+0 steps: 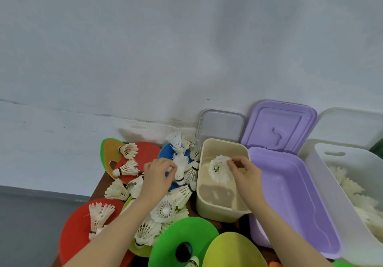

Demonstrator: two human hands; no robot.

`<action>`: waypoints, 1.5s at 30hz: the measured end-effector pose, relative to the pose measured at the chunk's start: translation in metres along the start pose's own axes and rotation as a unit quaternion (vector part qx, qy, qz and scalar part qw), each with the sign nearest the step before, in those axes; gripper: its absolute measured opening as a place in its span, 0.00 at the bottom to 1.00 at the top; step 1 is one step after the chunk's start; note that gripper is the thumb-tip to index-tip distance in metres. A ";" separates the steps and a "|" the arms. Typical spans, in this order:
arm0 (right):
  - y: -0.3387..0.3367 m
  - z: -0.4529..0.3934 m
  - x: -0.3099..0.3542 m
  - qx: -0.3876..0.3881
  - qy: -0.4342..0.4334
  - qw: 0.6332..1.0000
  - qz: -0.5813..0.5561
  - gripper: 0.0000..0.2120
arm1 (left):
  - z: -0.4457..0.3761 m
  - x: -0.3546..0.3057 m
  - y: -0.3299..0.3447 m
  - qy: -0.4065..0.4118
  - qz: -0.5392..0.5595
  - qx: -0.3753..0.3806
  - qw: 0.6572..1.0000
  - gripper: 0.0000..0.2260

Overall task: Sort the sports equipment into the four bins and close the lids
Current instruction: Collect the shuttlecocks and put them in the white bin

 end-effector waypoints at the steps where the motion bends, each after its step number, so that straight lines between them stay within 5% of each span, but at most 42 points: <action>1: -0.004 0.000 -0.001 0.007 -0.001 1.000 -0.005 0.07 | -0.002 -0.009 -0.006 0.016 -0.008 -0.026 1.000 0.02; 12: -0.119 -0.006 -0.011 0.020 -0.063 0.996 -0.058 0.10 | -0.043 -0.157 0.017 0.099 0.034 -0.119 0.987 0.10; 27: -0.364 -0.065 -0.123 -0.196 -0.044 0.975 0.095 0.09 | -0.087 -0.386 0.216 0.104 0.213 0.006 0.971 0.02; 31: -0.389 -0.077 -0.148 -0.200 0.002 0.967 0.159 0.11 | -0.094 -0.408 0.256 0.091 0.205 0.073 0.972 0.04; 35: -0.379 -0.092 -0.175 -0.106 0.049 0.945 0.306 0.16 | -0.088 -0.407 0.284 0.103 0.102 0.190 0.971 0.12; 45: -0.323 -0.077 -0.146 -0.025 -0.025 0.954 0.298 0.17 | -0.076 -0.359 0.223 0.185 -0.053 0.147 0.970 0.15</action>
Point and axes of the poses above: each hand's wrist, its own z-axis away from the middle knuckle, its own y-axis out of the palm, x = y × z, the point moved 7 cm from there along -z, towards the middle knuckle, and after that the axes turned 11 degrees about y, right-handed, at the moved point
